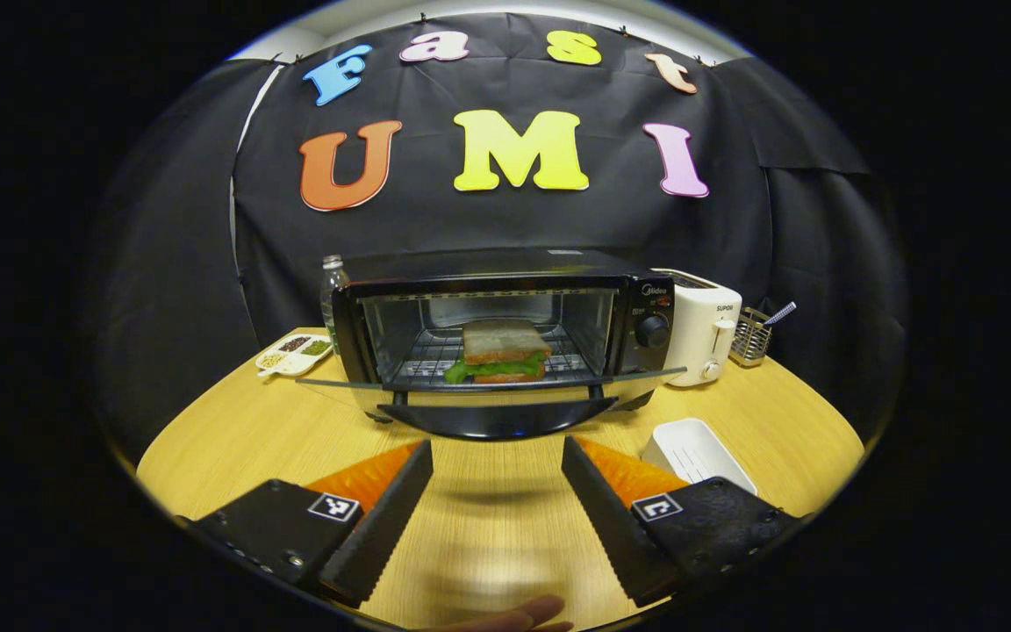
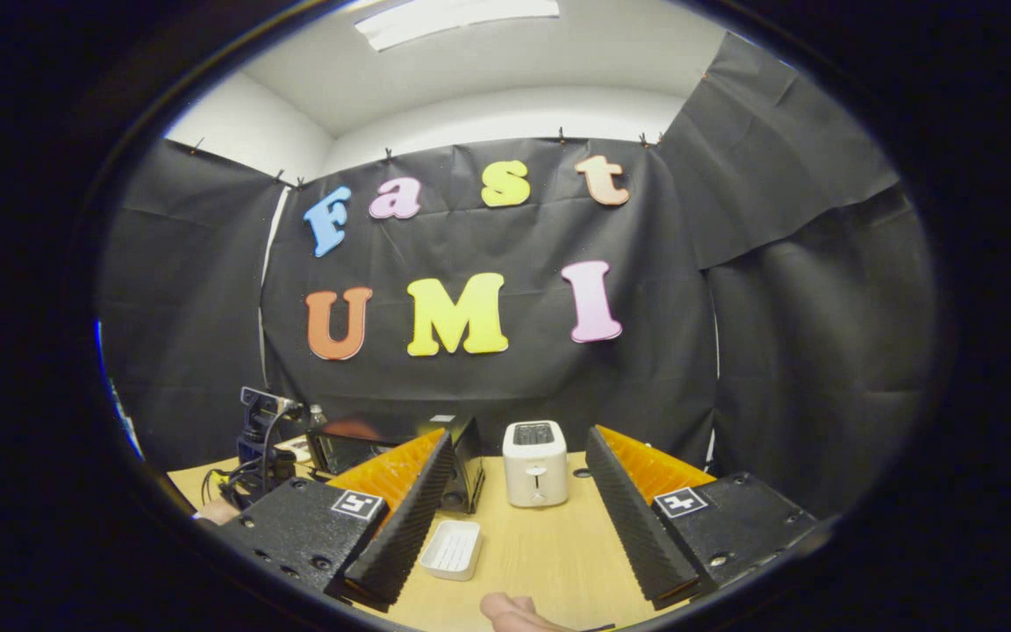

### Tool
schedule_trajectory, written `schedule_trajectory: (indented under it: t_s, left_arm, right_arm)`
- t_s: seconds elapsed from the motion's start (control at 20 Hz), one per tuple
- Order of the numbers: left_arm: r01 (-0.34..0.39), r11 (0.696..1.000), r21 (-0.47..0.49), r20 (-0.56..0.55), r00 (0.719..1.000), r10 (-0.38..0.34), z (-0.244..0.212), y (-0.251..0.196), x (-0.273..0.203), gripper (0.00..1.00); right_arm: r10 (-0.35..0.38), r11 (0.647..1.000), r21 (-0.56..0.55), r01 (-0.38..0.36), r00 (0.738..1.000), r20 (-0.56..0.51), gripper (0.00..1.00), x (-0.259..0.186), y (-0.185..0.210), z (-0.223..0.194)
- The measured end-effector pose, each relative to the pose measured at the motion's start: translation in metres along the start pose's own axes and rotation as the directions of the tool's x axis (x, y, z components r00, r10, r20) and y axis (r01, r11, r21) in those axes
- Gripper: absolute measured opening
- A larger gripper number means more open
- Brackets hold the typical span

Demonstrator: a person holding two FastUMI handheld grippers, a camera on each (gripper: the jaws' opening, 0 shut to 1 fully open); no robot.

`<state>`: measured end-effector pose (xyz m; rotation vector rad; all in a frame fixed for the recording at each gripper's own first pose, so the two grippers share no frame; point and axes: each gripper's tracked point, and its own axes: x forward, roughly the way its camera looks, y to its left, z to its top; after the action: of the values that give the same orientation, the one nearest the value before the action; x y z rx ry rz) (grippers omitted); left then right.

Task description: Open the electric oven with the left hand, put the food in, and close the electric oven.

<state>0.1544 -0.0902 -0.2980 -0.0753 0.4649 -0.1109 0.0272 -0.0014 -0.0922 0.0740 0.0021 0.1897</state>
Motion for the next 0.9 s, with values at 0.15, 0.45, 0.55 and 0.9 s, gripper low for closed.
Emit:
schedule_trajectory:
  t_s: [0.15,0.45,0.55,0.9]
  left_arm:
    - [-0.03,0.999,0.017,-0.002,1.0,0.03,-0.001,0.009,0.019,0.97]
    - [-0.044,0.999,0.031,0.047,0.998,0.043,0.027,0.012,0.032,0.98]
    - [-0.053,0.998,0.04,0.064,0.997,0.05,0.039,0.014,0.032,0.97]
    - [-0.037,0.998,0.053,0.19,0.981,0.026,0.096,0.006,0.006,0.97]
  right_arm:
    - [-0.004,1.0,-0.009,0.004,1.0,0.008,0.97,-0.005,-0.002,0.001]
    - [-0.006,1.0,-0.012,0.006,1.0,0.0,0.97,-0.007,-0.002,0.0]
    - [-0.025,0.999,-0.025,0.025,1.0,0.005,0.97,-0.008,-0.005,0.001]
    - [-0.06,0.998,-0.024,0.06,0.998,-0.004,0.97,-0.012,-0.011,-0.001]
